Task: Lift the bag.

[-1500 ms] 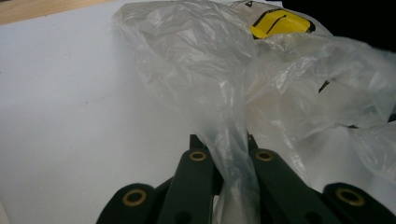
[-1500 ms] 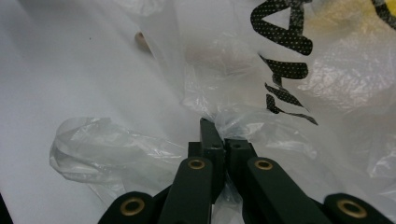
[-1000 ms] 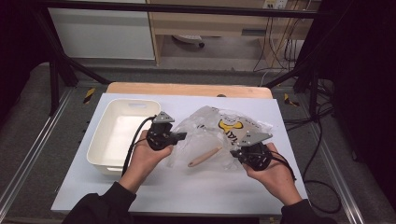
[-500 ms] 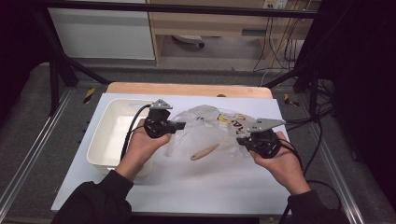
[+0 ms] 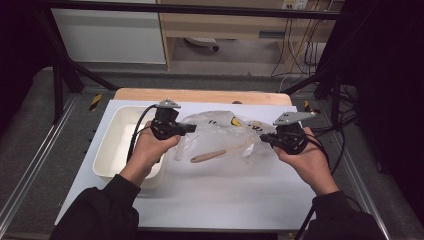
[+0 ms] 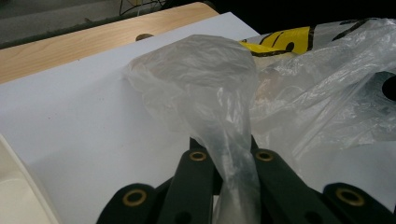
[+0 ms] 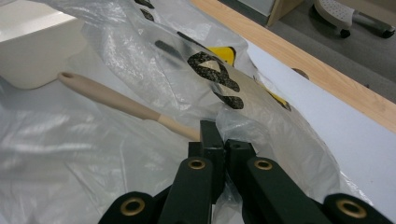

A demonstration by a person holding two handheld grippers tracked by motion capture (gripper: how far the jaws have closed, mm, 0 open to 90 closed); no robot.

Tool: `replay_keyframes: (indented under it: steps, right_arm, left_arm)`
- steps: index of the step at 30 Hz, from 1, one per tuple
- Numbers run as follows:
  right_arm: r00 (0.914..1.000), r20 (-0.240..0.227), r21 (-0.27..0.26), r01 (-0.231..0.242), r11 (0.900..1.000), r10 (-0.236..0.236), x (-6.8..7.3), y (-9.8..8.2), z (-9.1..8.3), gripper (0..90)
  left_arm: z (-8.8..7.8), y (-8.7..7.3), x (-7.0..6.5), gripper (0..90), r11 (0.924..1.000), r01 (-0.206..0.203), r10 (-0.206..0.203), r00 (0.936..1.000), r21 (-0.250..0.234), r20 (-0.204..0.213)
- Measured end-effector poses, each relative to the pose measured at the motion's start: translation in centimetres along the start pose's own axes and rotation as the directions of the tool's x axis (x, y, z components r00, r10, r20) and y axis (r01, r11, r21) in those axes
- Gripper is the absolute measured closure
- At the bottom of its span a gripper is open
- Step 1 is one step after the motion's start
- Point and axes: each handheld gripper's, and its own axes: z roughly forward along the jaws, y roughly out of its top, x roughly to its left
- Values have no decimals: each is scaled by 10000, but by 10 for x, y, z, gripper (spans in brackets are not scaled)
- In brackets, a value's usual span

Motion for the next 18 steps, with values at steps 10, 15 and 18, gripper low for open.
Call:
replay_keyframes:
  steps: [10,15,18]
  right_arm:
    - [9996,277,-279,50,9996,-42,-10,17,-15,900]
    - [9991,419,-442,-32,9990,51,-19,25,-22,900]
    - [9987,503,-532,-58,9986,85,-23,31,-26,900]
  left_arm:
    - [-12,12,5,900,9998,-88,88,10000,-196,-26]
    - [-16,23,9,900,9997,-92,92,10000,-231,9]
    - [-19,29,9,900,9996,-67,71,9999,-286,133]
